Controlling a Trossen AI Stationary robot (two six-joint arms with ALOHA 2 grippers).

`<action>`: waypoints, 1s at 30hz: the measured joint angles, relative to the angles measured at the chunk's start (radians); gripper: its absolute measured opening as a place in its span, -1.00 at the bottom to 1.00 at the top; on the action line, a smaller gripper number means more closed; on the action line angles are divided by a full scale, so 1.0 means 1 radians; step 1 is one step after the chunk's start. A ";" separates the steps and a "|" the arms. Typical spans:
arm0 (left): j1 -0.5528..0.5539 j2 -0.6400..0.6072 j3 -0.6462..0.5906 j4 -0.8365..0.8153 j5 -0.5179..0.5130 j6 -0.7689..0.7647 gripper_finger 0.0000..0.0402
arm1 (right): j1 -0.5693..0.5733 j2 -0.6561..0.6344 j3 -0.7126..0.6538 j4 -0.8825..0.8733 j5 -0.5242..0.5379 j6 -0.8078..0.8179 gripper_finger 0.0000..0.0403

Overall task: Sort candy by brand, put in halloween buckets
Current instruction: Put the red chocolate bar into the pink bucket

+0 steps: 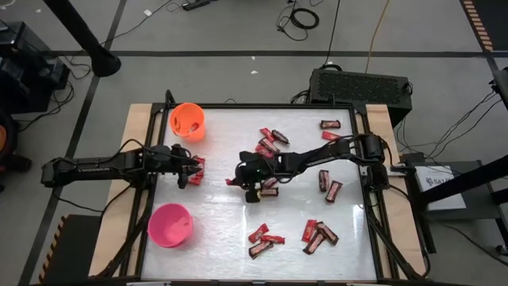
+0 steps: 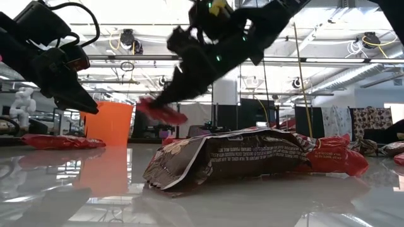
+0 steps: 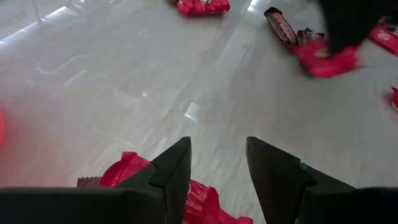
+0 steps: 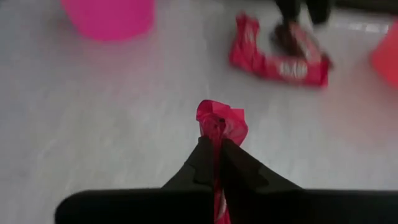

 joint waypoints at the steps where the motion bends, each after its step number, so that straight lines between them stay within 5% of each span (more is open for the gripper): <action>1: 0.000 0.000 0.000 0.000 0.000 0.000 -0.20 | 0.011 0.000 0.011 0.015 -0.001 0.000 -0.98; 9: 0.000 0.000 0.000 0.003 0.000 0.000 -0.20 | 0.105 0.017 0.021 0.364 -0.004 -0.035 -0.99; 16: 0.000 0.002 0.000 0.001 -0.023 0.008 -0.20 | 0.176 0.208 0.167 0.645 -0.014 -0.076 -1.00; 30: 0.000 0.002 0.000 0.001 -0.029 0.025 -0.20 | 0.196 0.613 0.869 0.371 -0.002 -0.018 -0.96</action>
